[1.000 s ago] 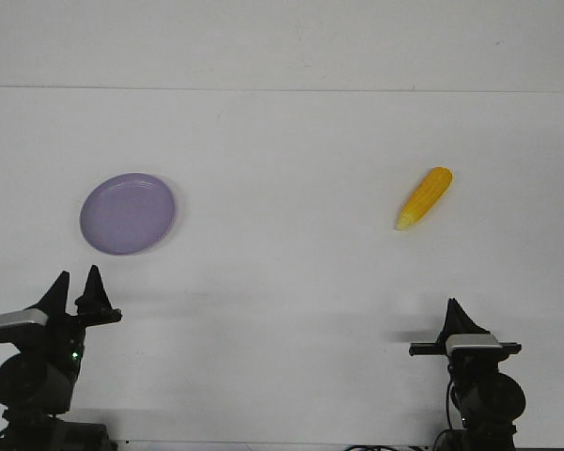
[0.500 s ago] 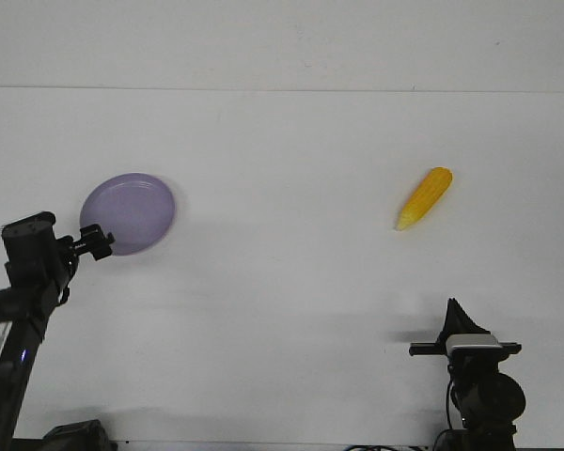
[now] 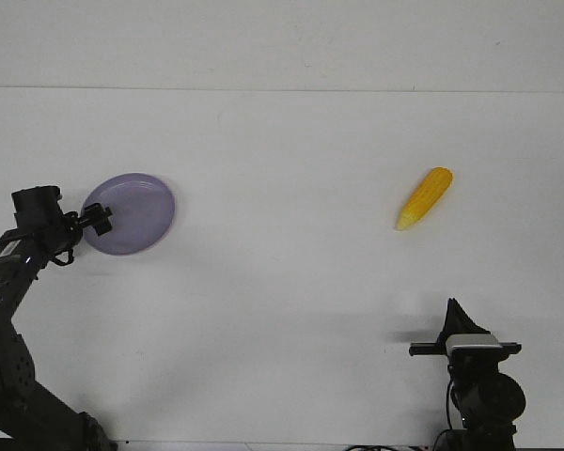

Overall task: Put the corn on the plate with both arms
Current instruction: 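Reach the left gripper forward to the rim of the lavender plate, then grip the plate rim with the left gripper and drag it toward the robot's center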

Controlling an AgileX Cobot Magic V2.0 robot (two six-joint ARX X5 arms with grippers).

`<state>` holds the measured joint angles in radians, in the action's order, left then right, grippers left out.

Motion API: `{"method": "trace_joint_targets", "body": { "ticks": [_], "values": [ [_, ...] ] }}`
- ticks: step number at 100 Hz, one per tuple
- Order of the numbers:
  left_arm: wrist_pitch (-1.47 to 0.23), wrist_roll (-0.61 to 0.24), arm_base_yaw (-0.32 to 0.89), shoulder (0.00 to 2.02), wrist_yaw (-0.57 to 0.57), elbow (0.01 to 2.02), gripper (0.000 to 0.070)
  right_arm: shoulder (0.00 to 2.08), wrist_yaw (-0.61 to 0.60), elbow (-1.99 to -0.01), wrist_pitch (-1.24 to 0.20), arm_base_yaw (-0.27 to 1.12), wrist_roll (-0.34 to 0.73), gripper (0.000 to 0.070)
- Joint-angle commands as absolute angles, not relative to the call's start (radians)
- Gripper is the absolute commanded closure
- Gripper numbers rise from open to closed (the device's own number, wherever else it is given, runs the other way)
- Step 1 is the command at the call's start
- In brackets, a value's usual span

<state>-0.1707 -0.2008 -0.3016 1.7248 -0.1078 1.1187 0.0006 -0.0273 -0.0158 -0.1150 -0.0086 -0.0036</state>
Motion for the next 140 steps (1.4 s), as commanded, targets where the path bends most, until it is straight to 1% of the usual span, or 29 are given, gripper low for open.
{"method": "trace_joint_targets", "body": {
  "ticks": [1,9,15,18,28,36,37,48,67,81,92,100,117,130,140],
  "values": [
    [-0.163,-0.194,-0.305,1.765,-0.114,1.150,0.0238,0.001,-0.027,-0.013,-0.105,-0.010,-0.001,0.0683],
    [-0.152,-0.196,-0.305,1.784,-0.126,1.160,0.0264,0.001,-0.027,-0.013,-0.105,-0.010,-0.001,0.0683],
    [-0.141,-0.196,-0.301,1.786,-0.131,1.160,0.0354,0.001,-0.027,-0.013,-0.105,-0.010,-0.001,0.0683],
    [-0.138,-0.196,-0.300,1.786,-0.131,1.160,0.0414,0.001,-0.027,-0.013,-0.105,-0.010,-0.001,0.0683],
    [-0.133,-0.196,-0.297,1.786,-0.132,1.160,0.0556,0.001,-0.027,-0.013,-0.105,-0.010,-0.001,0.0683],
    [-0.139,-0.196,-0.294,1.786,-0.133,1.160,0.0691,0.001,-0.027,-0.013,-0.105,-0.010,-0.001,0.0683],
    [-0.140,-0.196,-0.294,1.786,-0.133,1.160,0.0700,0.001,-0.027,-0.013,-0.105,-0.010,-0.001,0.0683],
    [-0.142,-0.196,-0.294,1.783,-0.147,1.160,0.0691,0.001,-0.027,-0.013,-0.105,-0.010,-0.001,0.0683],
    [-0.161,-0.196,-0.294,1.716,-0.227,1.161,0.0692,0.001,-0.027,-0.013,-0.105,-0.010,-0.001,0.0683],
    [-0.218,-0.204,-0.294,1.585,-0.321,1.161,0.0692,0.001,-0.027,-0.013,-0.105,-0.010,-0.001,0.0683],
    [-0.278,-0.227,-0.287,1.456,-0.391,1.160,0.0692,0.001,-0.027,-0.013,-0.105,-0.010,-0.001,0.0683],
    [-0.336,-0.226,-0.258,1.365,-0.410,1.158,0.0692,0.001,-0.027,-0.013,-0.105,-0.010,-0.001,0.0683],
    [-0.390,-0.227,-0.131,1.182,-0.413,1.083,0.0692,0.001,-0.027,-0.013,-0.105,-0.010,-0.001,0.0683],
    [-0.403,-0.235,0.020,1.096,-0.413,0.975,0.0692,0.001,-0.027,-0.013,-0.105,-0.010,-0.001,0.0683],
    [-0.389,-0.265,0.143,1.068,-0.412,0.886,0.0692,0.001,-0.027,-0.013,-0.105,-0.010,-0.001,0.0683]
  ]
}}
